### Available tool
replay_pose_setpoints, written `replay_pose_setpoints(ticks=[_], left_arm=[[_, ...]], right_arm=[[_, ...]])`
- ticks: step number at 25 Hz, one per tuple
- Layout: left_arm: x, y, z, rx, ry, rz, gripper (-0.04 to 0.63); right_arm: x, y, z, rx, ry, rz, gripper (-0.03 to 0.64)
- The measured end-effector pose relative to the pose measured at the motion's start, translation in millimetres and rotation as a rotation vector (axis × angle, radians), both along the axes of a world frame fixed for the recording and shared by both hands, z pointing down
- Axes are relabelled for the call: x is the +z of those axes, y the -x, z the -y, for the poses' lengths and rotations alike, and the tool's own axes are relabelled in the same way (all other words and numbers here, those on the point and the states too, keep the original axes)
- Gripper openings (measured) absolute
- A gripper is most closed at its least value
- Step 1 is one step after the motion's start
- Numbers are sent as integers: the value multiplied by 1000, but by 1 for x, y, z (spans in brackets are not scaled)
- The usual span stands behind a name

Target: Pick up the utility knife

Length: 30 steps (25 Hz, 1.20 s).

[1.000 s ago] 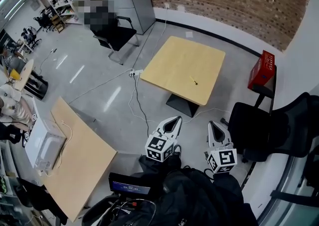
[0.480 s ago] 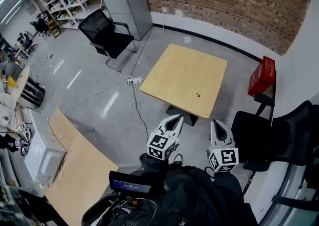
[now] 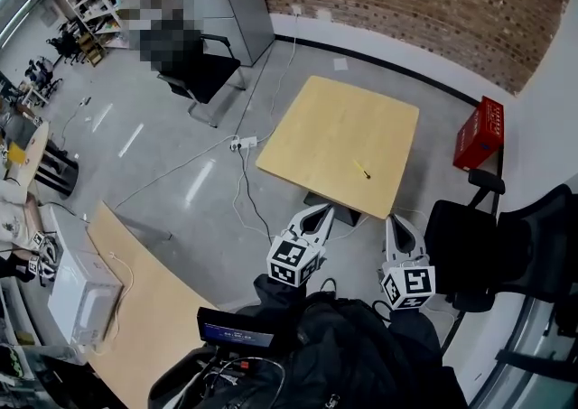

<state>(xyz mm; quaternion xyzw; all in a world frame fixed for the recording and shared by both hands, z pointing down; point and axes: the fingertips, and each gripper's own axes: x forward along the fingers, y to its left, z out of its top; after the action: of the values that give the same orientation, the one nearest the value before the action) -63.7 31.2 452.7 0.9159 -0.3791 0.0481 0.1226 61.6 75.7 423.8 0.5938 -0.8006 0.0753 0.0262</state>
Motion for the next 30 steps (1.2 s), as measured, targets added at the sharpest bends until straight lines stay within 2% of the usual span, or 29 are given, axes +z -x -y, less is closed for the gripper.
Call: replay_pose_setpoints(ticks=[9,19,30], left_arm=[[8,-7,21,25,27,-3,0],[7,-26,69,-9,24,7,0],[-1,-73,134,-46,-10,24,0]], right_arm=[[4,-9,23,28,12,0,3],[8,-24,77,-24,17,2,3],[8,-68,142,-77,11,19,3]])
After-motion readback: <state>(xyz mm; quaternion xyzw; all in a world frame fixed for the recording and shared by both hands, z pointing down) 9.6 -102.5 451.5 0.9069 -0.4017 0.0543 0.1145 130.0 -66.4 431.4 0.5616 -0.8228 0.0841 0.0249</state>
